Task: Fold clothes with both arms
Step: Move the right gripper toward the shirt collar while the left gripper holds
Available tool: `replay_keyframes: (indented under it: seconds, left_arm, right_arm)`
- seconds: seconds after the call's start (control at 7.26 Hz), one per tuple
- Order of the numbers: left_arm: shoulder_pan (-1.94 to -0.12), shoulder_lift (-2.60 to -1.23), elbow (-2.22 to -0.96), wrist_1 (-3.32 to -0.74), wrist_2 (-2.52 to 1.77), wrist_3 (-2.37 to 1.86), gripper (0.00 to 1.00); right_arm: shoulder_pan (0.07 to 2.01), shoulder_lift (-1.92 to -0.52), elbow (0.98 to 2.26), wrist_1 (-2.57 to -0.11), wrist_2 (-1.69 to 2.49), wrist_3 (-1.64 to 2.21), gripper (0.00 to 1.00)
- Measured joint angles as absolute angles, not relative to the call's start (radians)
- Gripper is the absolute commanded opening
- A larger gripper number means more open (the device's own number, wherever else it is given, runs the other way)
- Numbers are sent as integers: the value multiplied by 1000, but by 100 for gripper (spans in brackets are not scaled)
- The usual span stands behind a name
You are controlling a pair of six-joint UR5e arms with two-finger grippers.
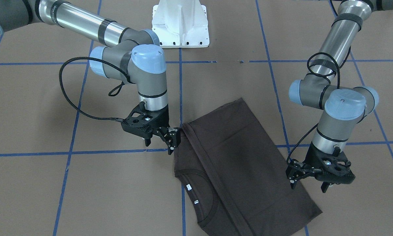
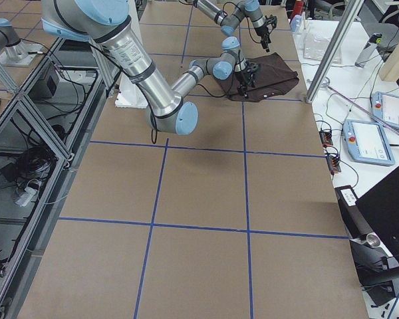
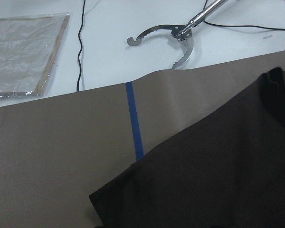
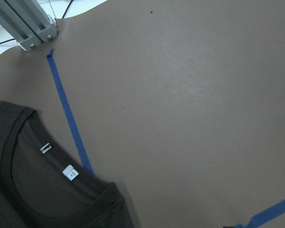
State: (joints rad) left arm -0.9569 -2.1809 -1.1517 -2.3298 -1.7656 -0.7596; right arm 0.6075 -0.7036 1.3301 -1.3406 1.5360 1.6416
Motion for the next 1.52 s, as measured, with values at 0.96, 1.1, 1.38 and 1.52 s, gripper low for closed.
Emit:
replay_keyframes:
  seconds: [0.96, 1.1, 1.38, 1.52]
  left_arm:
    - [-944, -2172, -1158, -2332, -1769, -762, 100]
    - [-944, -2171, -1158, -2332, -1769, -762, 100]
    - [-943, -2170, -1158, -2332, -1769, -762, 100]
    - [-943, -2168, -1158, -2332, -1769, -762, 100]
  right_arm:
    - [540, -601, 1093, -1224, 1458, 1631, 69]
    - [536, -601, 1080, -1223, 1448, 1630, 67]
    - [533, -588, 1053, -1212, 1439, 1629, 66]
    - [533, -578, 1030, -1193, 1436, 1624, 66]
